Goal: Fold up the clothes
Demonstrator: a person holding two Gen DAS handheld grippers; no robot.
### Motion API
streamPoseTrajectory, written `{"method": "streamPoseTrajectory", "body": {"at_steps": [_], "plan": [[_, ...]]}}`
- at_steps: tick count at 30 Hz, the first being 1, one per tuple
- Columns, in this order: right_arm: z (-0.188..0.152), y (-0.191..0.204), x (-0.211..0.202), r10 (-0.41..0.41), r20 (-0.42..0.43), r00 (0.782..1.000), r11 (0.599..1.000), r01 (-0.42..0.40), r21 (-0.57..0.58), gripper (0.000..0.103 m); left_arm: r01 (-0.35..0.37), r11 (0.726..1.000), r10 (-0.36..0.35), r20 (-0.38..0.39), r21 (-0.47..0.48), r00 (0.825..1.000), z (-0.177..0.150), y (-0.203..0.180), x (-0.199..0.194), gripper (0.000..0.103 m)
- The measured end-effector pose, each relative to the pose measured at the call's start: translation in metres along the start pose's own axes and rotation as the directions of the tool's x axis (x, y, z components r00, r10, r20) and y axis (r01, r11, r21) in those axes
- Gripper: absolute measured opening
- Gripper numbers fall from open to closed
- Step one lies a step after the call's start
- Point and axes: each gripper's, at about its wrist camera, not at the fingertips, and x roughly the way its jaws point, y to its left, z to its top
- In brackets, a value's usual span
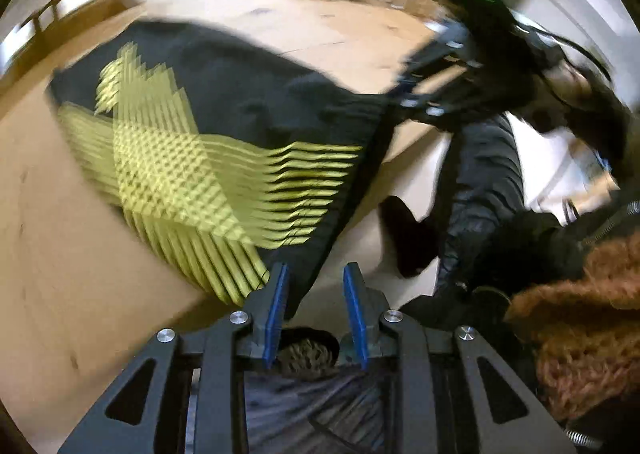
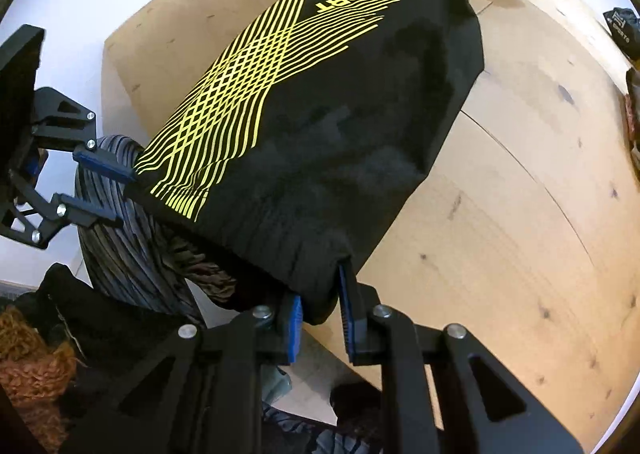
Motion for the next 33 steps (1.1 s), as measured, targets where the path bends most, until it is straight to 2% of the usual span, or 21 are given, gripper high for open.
{"method": "streamPoseTrajectory", "body": {"at_steps": [2,4,5,6,10,13,15,17,20,23,24,26,28,29,31,32,33], "plan": [[-0.003,-0.006,0.004,0.013,0.0,1.0,1.0,-0.013,-0.016,0.017,-0.126,0.988,0.127,0.002,0.091,0.992,-0.008,-0.02,0.002,0.027],[-0.004,-0.009,0.008,0.021,0.0,1.0,0.999,-0.021,-0.029,0.017,-0.244,0.944,0.246,0.018,0.222,0.969,-0.015,-0.045,0.007,0.032],[-0.004,-0.01,0.008,0.025,0.001,1.0,0.999,-0.025,-0.031,0.018,-0.289,0.914,0.292,0.031,0.285,0.956,-0.018,-0.057,0.01,0.041],[-0.004,-0.011,0.008,0.028,0.003,1.0,0.999,-0.028,-0.034,0.018,-0.32,0.89,0.323,0.045,0.325,0.945,-0.019,-0.065,0.012,0.047],[-0.005,-0.01,0.006,0.042,0.013,0.999,0.998,-0.041,-0.051,0.018,-0.412,0.815,0.41,0.095,0.408,0.907,-0.019,-0.081,0.017,0.046],[-0.007,-0.009,0.007,0.052,0.014,0.999,0.997,-0.051,-0.061,0.018,-0.448,0.785,0.442,0.119,0.428,0.889,-0.014,-0.082,0.025,0.047],[-0.007,-0.009,0.008,0.06,0.015,0.998,0.996,-0.059,-0.061,0.018,-0.438,0.786,0.437,0.11,0.436,0.893,-0.012,-0.084,0.034,0.048],[-0.007,-0.011,0.009,0.071,0.014,0.997,0.996,-0.07,-0.053,0.018,-0.447,0.762,0.452,0.109,0.468,0.885,-0.013,-0.09,0.045,0.048],[-0.006,-0.012,0.01,0.091,0.009,0.996,0.993,-0.09,-0.073,0.018,-0.483,0.709,0.492,0.13,0.514,0.861,-0.018,-0.098,0.054,0.048],[-0.005,-0.011,0.01,0.098,0.006,0.995,0.992,-0.097,-0.074,0.018,-0.515,0.696,0.525,0.136,0.5,0.84,-0.015,-0.097,0.062,0.048],[-0.005,-0.012,0.01,0.103,0.004,0.995,0.992,-0.102,-0.073,0.018,-0.53,0.684,0.542,0.137,0.501,0.829,-0.015,-0.097,0.067,0.048],[-0.004,-0.013,0.01,0.111,-0.001,0.994,0.991,-0.11,-0.071,0.018,-0.555,0.644,0.581,0.137,0.527,0.803,-0.015,-0.097,0.078,0.048],[-0.004,-0.015,0.011,0.119,-0.006,0.993,0.991,-0.119,-0.069,0.018,-0.566,0.617,0.595,0.146,0.547,0.79,-0.017,-0.098,0.086,0.054],[-0.004,-0.015,0.01,0.117,-0.006,0.993,0.991,-0.117,-0.071,0.018,-0.566,0.611,0.598,0.146,0.553,0.788,-0.018,-0.099,0.088,0.058],[-0.004,-0.015,0.01,0.116,-0.003,0.993,0.991,-0.116,-0.073,0.018,-0.558,0.612,0.597,0.135,0.561,0.791,-0.016,-0.099,0.088,0.058],[-0.004,-0.015,0.011,0.117,-0.004,0.993,0.99,-0.117,-0.072,0.018,-0.55,0.618,0.591,0.129,0.562,0.796,-0.015,-0.097,0.087,0.056],[-0.004,-0.016,0.011,0.118,-0.004,0.993,0.99,-0.118,-0.071,0.018,-0.542,0.63,0.583,0.121,0.556,0.803,-0.013,-0.095,0.083,0.049]]}}
